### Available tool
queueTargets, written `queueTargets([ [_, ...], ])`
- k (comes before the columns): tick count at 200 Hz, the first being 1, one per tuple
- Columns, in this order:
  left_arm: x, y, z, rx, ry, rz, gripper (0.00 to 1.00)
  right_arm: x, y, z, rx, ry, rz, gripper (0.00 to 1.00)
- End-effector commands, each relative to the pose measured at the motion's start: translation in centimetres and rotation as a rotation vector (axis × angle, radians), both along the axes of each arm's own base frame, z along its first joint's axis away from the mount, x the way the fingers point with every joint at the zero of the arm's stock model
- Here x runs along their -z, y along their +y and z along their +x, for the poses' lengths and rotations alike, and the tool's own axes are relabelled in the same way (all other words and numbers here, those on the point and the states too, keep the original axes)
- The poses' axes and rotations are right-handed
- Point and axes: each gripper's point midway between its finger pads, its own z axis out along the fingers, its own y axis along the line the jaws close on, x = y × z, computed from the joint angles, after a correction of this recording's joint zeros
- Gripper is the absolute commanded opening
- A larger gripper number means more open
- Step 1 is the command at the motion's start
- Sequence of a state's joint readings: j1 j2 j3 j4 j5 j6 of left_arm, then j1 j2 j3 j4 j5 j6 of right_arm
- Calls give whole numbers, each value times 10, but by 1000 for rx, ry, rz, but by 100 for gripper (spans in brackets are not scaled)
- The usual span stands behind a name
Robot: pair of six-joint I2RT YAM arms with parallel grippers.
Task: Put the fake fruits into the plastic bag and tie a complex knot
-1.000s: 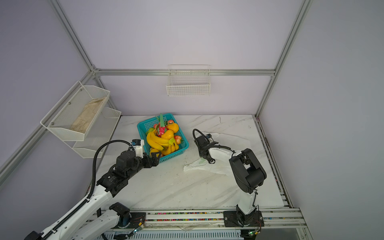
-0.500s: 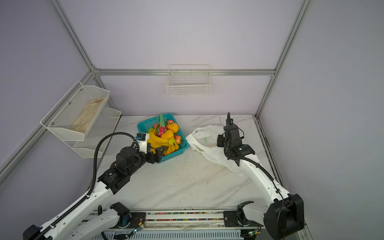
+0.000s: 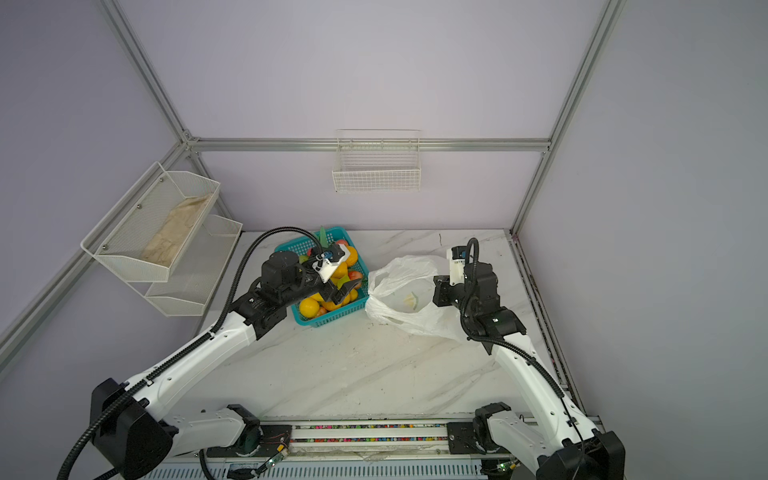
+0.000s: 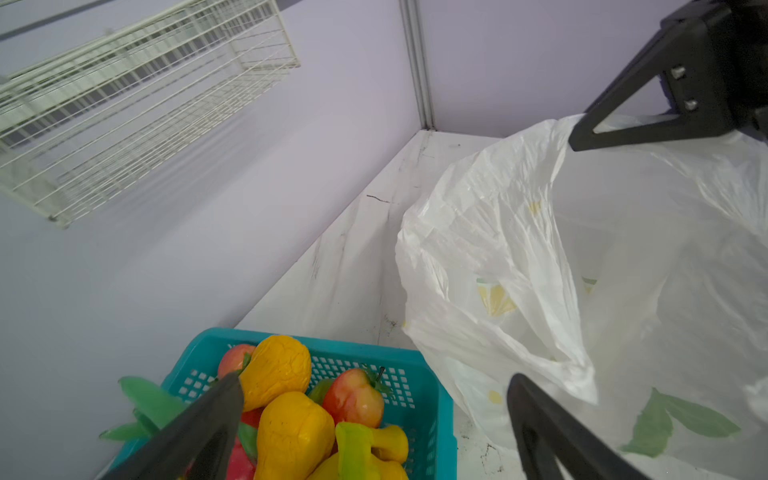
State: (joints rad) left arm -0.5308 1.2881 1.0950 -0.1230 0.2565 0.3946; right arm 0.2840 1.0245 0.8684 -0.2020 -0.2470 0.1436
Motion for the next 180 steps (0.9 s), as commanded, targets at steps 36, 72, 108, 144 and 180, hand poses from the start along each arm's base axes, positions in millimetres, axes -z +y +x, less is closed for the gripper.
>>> queueTargets([
  [36,4,-23,-26,341,-170,266,100,-14,17,0,-98,-59,49,0],
  [72,22,-26,-28,399,-199,323,100,-13,24,2,-134,-52,63,0],
  [108,32,-47,-14,426,-226,311,100,-10,35,3,-191,-48,89,0],
  [144,33,-68,-2,433,-282,279,90,-2,37,9,-198,-41,71,0],
  [180,26,-79,4,404,-240,146,58,6,31,16,-170,-41,28,0],
])
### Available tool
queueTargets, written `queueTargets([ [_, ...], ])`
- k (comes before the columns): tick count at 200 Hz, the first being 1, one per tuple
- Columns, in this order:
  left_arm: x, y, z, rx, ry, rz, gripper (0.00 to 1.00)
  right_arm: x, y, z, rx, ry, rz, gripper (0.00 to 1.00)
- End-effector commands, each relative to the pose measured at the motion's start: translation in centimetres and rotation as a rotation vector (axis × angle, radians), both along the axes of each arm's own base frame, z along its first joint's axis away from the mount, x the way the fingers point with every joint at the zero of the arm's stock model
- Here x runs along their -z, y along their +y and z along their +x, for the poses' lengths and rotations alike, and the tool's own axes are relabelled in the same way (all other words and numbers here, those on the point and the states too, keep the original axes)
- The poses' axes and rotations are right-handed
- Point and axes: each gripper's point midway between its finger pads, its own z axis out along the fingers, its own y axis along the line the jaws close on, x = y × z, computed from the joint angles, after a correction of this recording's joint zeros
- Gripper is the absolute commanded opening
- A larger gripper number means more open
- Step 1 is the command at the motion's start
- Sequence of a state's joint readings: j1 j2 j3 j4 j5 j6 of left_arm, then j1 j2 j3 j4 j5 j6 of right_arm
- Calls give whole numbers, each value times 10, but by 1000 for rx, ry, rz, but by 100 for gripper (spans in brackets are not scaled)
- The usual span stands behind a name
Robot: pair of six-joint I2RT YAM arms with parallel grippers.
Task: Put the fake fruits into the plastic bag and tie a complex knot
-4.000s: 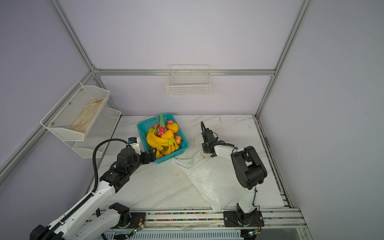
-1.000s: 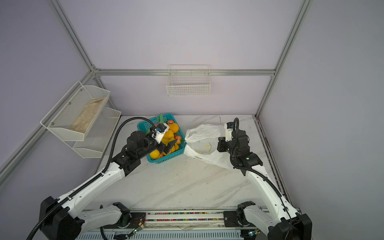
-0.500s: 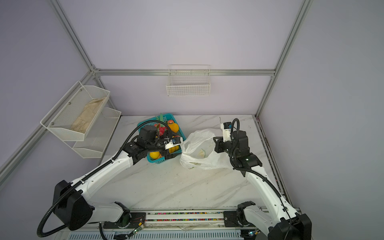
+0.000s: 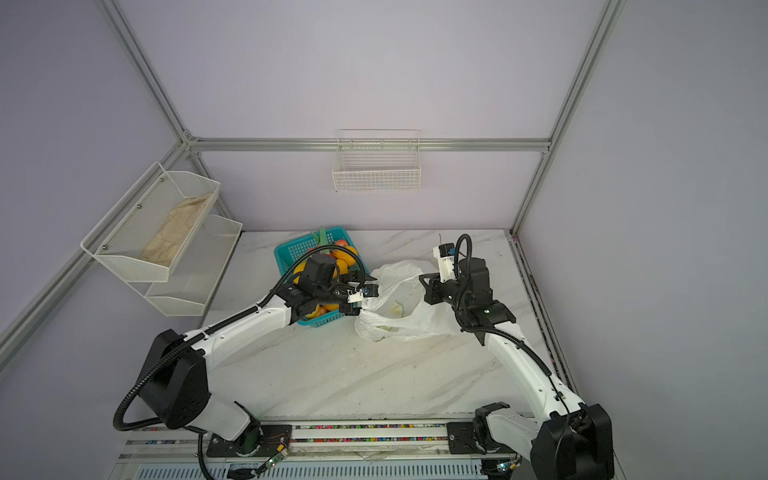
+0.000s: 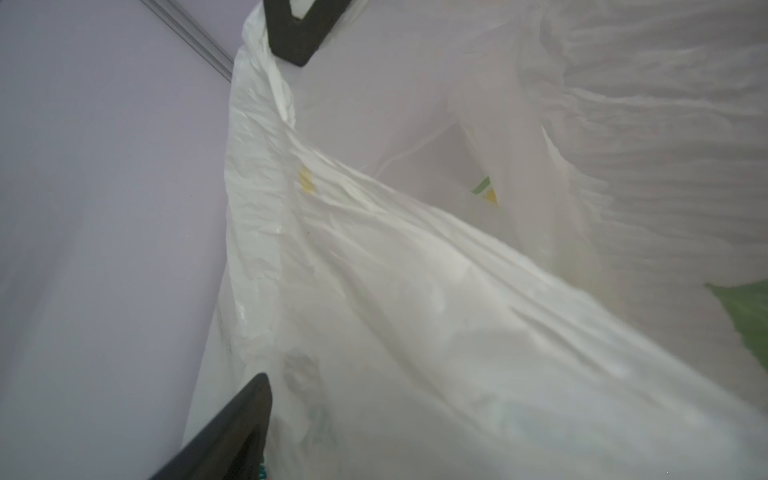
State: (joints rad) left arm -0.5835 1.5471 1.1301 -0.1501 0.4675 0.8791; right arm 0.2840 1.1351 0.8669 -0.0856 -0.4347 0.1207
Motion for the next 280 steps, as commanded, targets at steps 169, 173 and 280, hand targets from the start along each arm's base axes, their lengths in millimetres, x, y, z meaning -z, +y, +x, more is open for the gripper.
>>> queueTargets([
  [169,-89,-15,29,-358,535,-657,4,34,2,20,269,-126,-523,47],
  [173,-86,-15,32,-368,538,-651,5,34,3,20,265,-125,-513,41],
  [280,-59,61,31,-643,599,-711,85,28,-12,44,298,118,-82,0],
])
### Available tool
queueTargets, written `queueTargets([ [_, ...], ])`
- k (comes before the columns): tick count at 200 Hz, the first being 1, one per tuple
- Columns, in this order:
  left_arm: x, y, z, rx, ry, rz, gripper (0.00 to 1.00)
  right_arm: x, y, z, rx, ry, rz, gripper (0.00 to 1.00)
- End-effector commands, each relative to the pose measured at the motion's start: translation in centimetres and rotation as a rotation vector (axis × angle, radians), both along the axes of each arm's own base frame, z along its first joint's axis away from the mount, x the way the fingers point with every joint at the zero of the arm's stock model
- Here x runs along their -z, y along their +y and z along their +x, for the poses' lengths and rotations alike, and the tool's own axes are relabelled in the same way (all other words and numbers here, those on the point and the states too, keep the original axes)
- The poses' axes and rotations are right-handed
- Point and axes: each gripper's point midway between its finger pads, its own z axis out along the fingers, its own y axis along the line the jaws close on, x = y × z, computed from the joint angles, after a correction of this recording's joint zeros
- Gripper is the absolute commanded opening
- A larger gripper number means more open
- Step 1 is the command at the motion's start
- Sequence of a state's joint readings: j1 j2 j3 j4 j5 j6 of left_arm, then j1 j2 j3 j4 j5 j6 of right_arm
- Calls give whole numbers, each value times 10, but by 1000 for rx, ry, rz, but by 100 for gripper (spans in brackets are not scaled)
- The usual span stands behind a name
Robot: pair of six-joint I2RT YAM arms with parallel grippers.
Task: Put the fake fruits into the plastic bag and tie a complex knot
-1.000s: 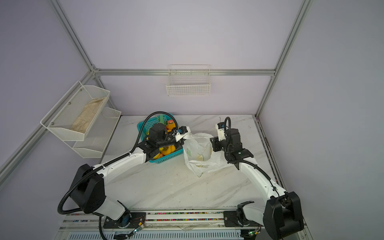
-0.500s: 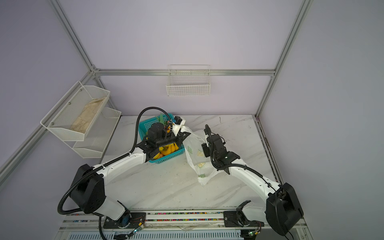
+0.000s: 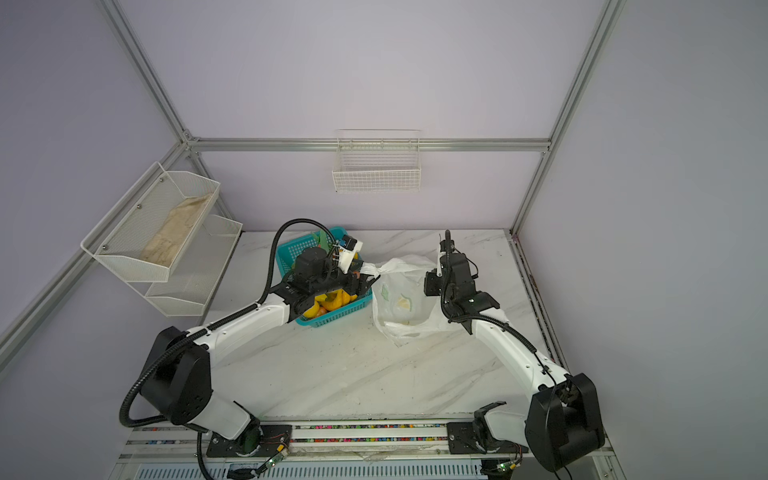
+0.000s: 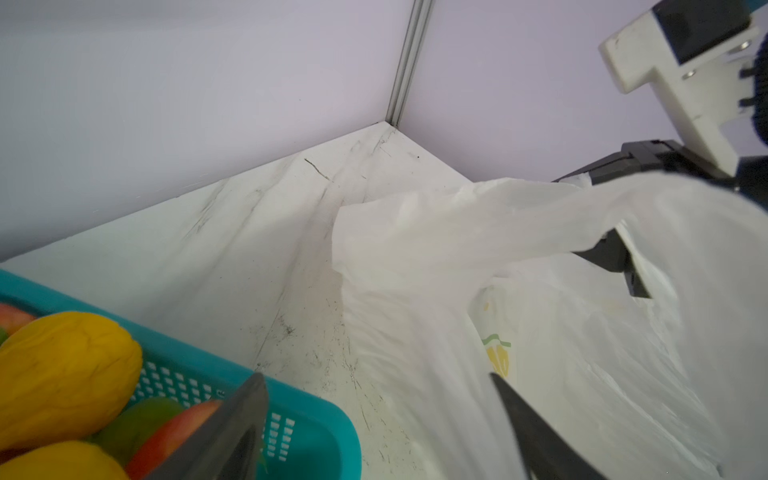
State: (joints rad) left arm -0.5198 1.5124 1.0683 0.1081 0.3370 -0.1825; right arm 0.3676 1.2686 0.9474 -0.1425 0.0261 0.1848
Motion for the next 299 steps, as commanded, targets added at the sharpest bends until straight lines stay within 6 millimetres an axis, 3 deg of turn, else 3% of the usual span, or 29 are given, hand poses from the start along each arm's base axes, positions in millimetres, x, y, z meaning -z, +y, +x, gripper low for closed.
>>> queueTargets([
  [1,-21,33,-17,-89,-10,-89,85,-2,22,3,-47,44,120,0],
  [23,-16,68,-14,-213,38,-135,85,0,24,6,-49,44,119,0],
  [48,-22,110,5,-353,96,-196,84,-3,29,11,-71,34,132,0],
  [107,-32,157,55,-535,104,-58,83,0,34,15,-100,25,109,0],
  [112,-19,160,64,-544,133,-41,83,0,33,16,-102,24,106,0],
  [122,-19,166,72,-555,137,-31,82,-1,33,16,-102,20,96,0],
  [138,-21,170,83,-544,141,-17,81,11,33,19,-106,40,74,0],
  [178,-29,173,106,-546,134,15,74,13,34,24,-119,32,44,0],
  [225,-37,177,138,-573,120,81,78,14,34,26,-129,26,20,0],
  [299,-12,163,181,-549,222,83,84,13,38,28,-144,28,20,0],
])
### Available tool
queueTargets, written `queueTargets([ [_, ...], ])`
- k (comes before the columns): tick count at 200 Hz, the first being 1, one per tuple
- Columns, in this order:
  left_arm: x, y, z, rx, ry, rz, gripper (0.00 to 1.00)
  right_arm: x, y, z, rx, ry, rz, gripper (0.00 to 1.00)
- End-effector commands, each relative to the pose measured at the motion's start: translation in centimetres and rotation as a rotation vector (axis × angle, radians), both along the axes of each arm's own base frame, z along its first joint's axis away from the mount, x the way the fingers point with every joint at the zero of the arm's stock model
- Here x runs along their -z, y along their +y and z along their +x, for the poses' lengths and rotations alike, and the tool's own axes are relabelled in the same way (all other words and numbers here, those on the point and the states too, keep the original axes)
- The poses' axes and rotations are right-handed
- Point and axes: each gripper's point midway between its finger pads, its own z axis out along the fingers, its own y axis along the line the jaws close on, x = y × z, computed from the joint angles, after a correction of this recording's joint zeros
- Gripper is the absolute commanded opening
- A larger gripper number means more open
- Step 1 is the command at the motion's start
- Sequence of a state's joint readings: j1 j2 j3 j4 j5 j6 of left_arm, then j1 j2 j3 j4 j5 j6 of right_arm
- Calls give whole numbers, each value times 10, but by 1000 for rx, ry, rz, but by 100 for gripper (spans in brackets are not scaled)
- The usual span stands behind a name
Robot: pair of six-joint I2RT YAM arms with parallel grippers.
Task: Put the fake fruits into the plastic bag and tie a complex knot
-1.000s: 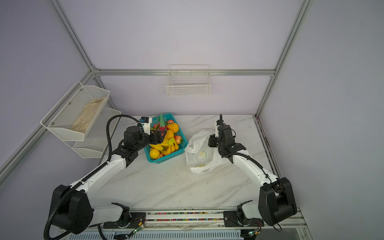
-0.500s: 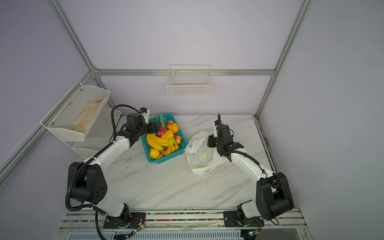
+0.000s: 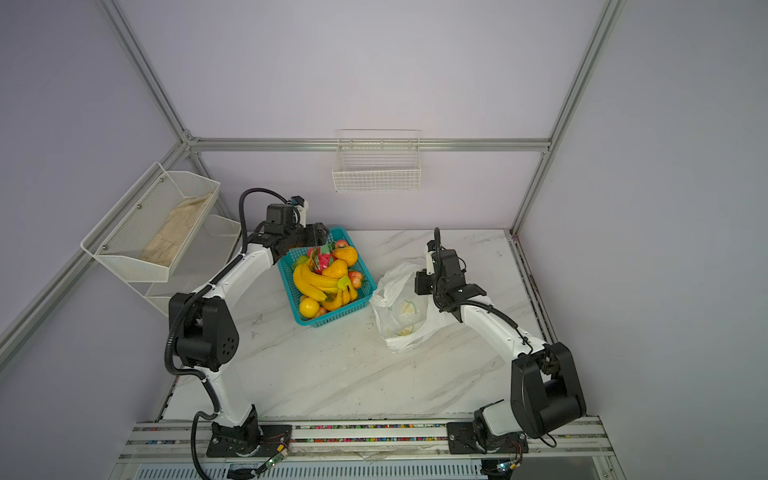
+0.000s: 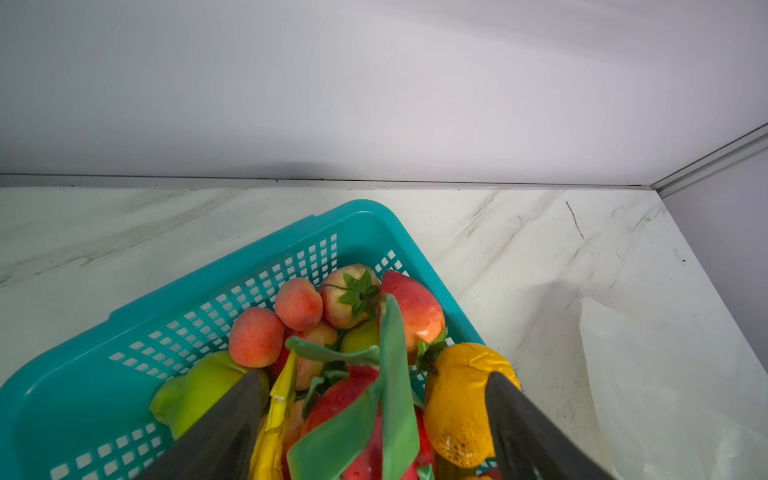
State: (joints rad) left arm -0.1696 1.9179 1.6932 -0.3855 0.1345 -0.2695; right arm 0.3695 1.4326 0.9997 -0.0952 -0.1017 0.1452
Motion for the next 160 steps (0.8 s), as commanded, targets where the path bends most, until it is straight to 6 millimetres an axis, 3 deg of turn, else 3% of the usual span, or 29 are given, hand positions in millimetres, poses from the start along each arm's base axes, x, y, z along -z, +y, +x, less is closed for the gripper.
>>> queueTargets([
  [1,-33,-5,15,18,-56,-20,84,-19,5,9,-11,-45,13,0],
  [41,-14,-13,33,37,-20,-55,86,-20,6,8,-13,-40,18,0],
  [66,-12,-22,44,83,-23,-96,81,-20,6,8,-11,-36,20,0],
  [118,-11,-26,45,103,-31,-109,52,-17,1,4,4,-35,9,0],
  [160,-23,-21,41,96,-81,-84,25,-13,1,3,4,-26,6,0],
])
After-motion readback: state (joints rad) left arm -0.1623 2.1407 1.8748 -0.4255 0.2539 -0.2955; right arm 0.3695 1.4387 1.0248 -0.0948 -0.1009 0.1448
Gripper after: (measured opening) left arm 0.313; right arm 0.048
